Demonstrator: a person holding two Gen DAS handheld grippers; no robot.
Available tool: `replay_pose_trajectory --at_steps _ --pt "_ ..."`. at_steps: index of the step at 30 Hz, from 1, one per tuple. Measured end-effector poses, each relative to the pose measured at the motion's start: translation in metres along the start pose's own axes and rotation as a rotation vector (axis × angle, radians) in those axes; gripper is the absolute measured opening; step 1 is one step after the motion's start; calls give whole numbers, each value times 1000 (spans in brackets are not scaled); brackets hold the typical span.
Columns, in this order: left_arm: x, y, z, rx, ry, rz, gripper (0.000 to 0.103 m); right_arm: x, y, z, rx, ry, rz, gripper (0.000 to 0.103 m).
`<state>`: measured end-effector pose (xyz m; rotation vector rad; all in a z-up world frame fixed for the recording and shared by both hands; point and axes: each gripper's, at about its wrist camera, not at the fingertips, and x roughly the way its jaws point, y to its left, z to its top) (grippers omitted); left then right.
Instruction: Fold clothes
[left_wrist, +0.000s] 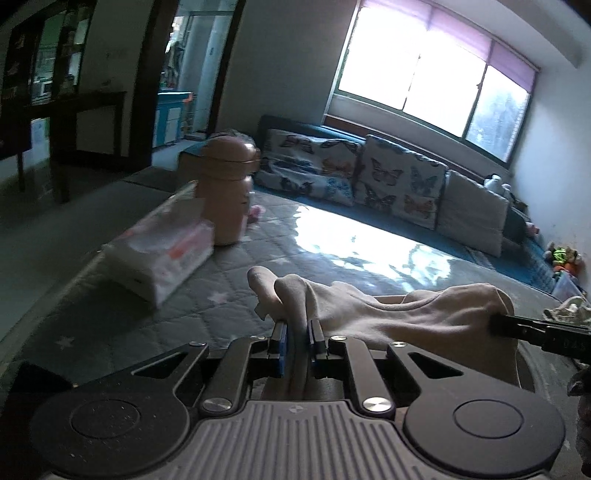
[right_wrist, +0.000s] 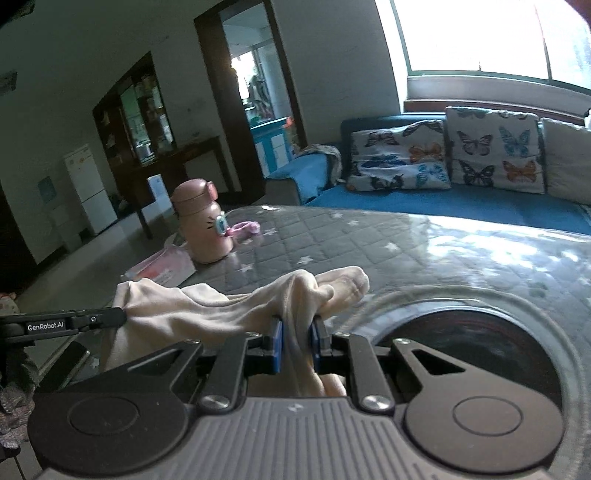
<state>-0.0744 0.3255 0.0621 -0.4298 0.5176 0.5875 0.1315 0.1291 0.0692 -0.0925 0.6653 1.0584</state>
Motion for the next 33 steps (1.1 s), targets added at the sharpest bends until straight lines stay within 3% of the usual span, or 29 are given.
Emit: replay_pose_trajectory --at_steps 4,8,20,23,25,27,33 --pt "4 13 -1 -11 11 32 12 15 9 2 -12 21 21 14" --pt "4 22 -1 -19 10 54 2 25 11 4 -10 33 30 14" --pt "26 27 -13 -33 69 60 4 50 2 -3 0 77 -26 14" --pt "31 26 -19 -35 89 54 8 53 -2 -4 4 84 -26 14" --pt "36 25 -24 -37 106 55 18 56 -4 -5 11 89 -31 15" --pt "42 23 -29 -34 125 71 38 59 -6 -6 16 96 -43 16" --pt "52 21 -35 -22 155 100 52 66 -13 -10 17 111 -93 26"
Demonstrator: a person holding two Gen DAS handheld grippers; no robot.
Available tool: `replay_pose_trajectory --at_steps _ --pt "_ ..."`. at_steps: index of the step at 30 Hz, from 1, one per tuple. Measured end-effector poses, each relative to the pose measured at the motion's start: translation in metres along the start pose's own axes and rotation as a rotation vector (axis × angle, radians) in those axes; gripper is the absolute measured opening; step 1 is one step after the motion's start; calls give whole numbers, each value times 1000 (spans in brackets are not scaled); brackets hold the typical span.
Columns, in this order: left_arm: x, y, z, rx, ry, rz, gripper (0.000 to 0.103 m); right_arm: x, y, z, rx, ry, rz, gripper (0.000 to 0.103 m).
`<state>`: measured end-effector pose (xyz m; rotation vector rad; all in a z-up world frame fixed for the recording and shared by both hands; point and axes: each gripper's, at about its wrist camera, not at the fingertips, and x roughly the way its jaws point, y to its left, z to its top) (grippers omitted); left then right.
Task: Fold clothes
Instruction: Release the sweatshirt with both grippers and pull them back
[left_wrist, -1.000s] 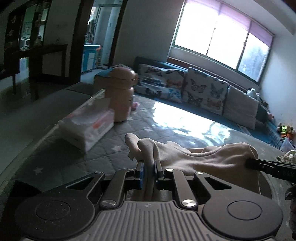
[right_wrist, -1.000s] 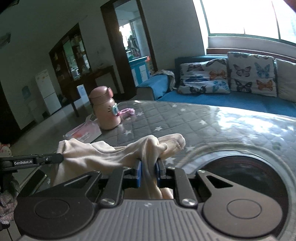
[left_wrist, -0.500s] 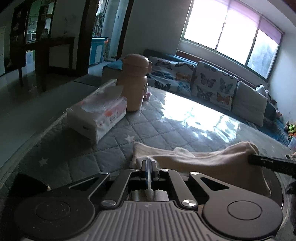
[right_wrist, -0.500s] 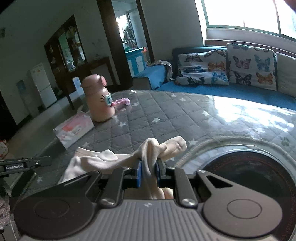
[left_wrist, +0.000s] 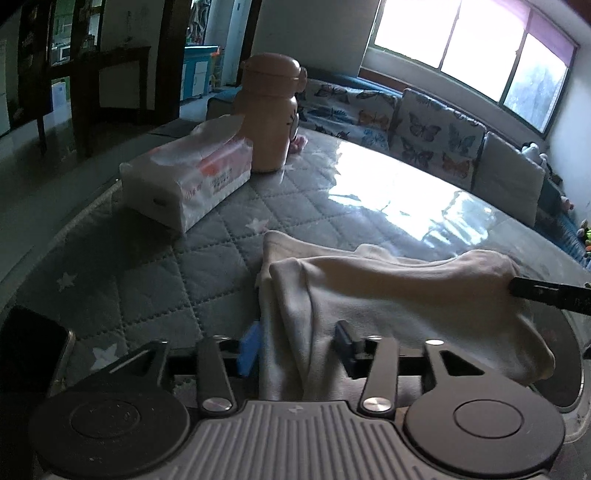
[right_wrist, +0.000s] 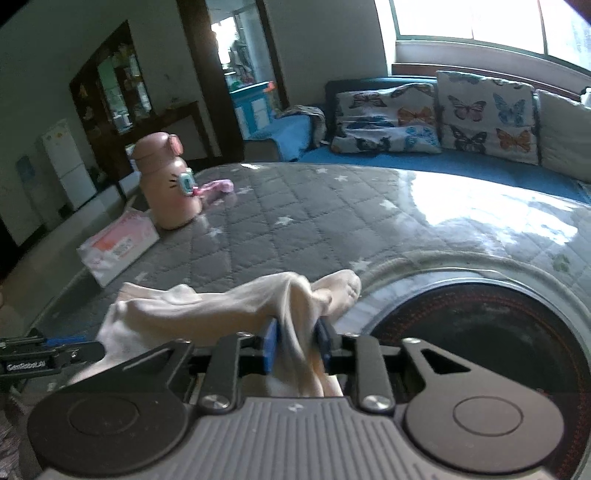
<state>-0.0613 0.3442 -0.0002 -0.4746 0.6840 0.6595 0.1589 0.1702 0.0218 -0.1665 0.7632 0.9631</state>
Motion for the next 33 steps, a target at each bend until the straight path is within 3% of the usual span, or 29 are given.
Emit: replay_pose_trajectory --at_steps 4,8,15,18,33 --pt "2 -4 0 11 -1 10 60 -3 -6 -1 3 -3 -13 36" --pt "1 -10 -1 32 -4 19 82 -5 -7 -3 -15 11 1 44" --pt "-8 -19 -6 53 -18 28 103 -13 4 -13 -81 38 38 63" --pt "-12 -20 -7 51 -18 31 103 -18 10 -18 -100 38 54 76" --pt "-27 -19 -29 23 -11 23 103 -38 29 -47 -164 48 99 91"
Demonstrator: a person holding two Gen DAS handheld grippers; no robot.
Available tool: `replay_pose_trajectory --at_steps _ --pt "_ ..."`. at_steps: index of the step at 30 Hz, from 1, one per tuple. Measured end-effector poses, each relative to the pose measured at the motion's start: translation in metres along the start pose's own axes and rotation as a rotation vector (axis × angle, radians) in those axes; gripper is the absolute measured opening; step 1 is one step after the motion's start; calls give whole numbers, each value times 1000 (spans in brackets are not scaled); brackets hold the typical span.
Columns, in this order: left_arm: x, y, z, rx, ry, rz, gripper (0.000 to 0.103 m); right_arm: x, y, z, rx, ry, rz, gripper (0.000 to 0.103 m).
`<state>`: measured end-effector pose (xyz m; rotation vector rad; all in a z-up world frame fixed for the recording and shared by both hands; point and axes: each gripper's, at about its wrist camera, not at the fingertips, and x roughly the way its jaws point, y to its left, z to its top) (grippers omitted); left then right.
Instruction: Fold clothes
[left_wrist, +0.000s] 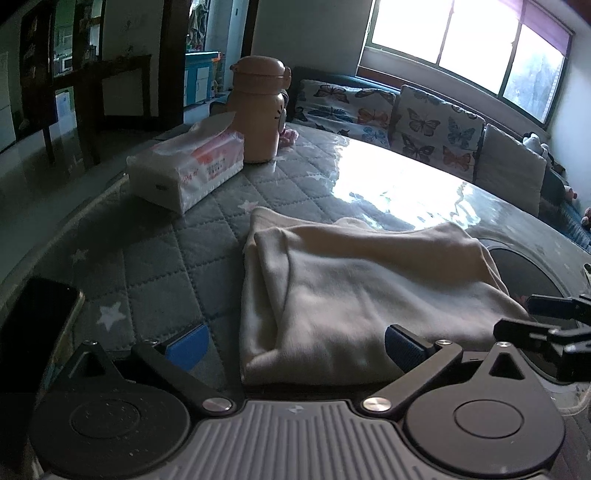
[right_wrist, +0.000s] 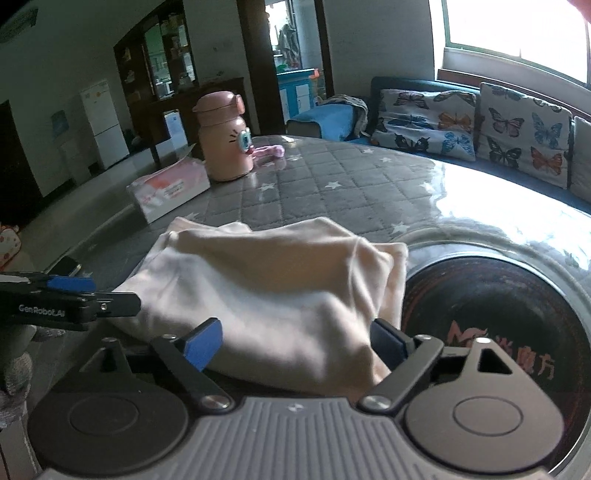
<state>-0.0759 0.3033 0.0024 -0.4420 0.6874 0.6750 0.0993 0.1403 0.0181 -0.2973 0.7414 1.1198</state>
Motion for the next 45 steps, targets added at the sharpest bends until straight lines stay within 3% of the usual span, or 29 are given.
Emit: replay_pose_trajectory --at_steps 13,45 --pt "-12 -9 -14 -1 -7 13 103 -11 27 -19 -115 -19 -12 103" --pt "-30 -30 -47 29 28 55 103 -37 26 -49 -97 -38 -23 103"
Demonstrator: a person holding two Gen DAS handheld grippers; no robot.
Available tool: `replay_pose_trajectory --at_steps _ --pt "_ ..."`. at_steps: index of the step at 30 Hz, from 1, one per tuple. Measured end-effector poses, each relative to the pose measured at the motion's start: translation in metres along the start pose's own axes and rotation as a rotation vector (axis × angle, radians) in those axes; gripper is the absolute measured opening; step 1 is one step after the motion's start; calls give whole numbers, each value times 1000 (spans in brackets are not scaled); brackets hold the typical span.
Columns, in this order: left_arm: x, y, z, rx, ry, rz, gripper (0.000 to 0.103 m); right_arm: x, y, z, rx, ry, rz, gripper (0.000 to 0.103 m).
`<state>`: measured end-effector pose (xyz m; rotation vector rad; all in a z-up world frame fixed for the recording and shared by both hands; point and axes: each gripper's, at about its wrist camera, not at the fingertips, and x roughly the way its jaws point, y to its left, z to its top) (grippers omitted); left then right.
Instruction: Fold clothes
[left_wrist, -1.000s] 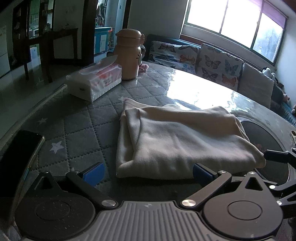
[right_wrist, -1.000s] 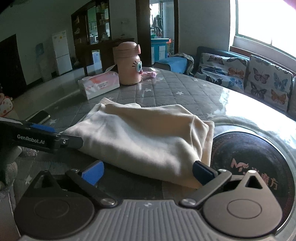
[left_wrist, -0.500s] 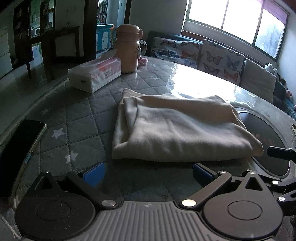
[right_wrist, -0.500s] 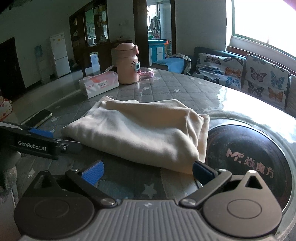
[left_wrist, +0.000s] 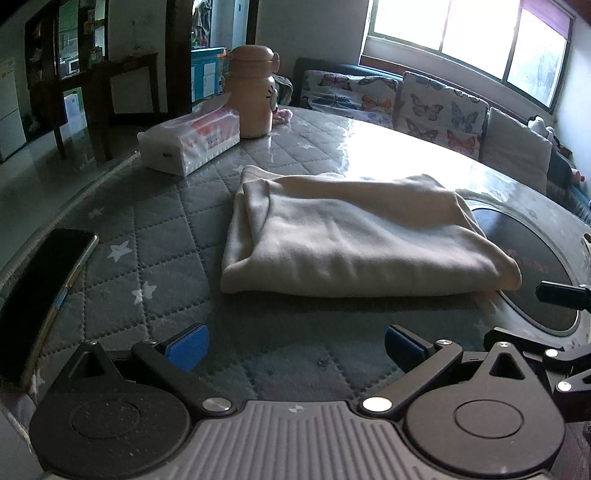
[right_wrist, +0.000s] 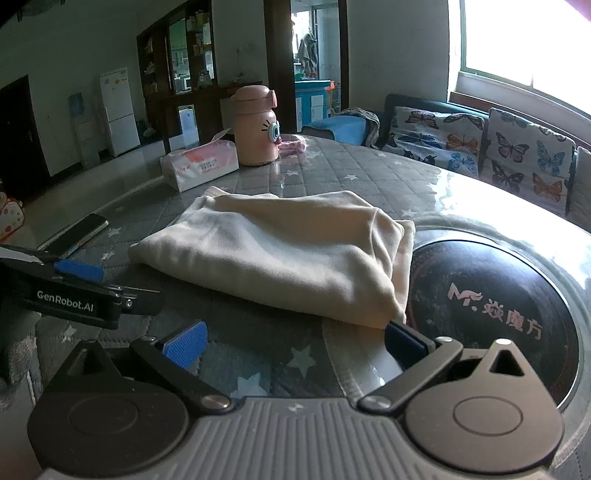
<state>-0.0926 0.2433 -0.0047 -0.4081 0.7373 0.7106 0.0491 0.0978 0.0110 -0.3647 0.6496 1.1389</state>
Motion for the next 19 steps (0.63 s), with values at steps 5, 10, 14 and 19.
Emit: replay_pose_trajectory --at_steps 5,10,14,19 --pt "-2 -1 -1 1 -1 0 103 -2 1 -2 -1 1 1 103" --pt "-3 -1 -3 1 0 2 103 -3 3 -3 -4 0 3 103" --pt "-5 -1 -4 6 -8 4 103 -3 5 -4 -5 1 2 103" --pt "-6 -3 -6 9 -6 7 103 -6 6 -5 -3 -6 2 103"
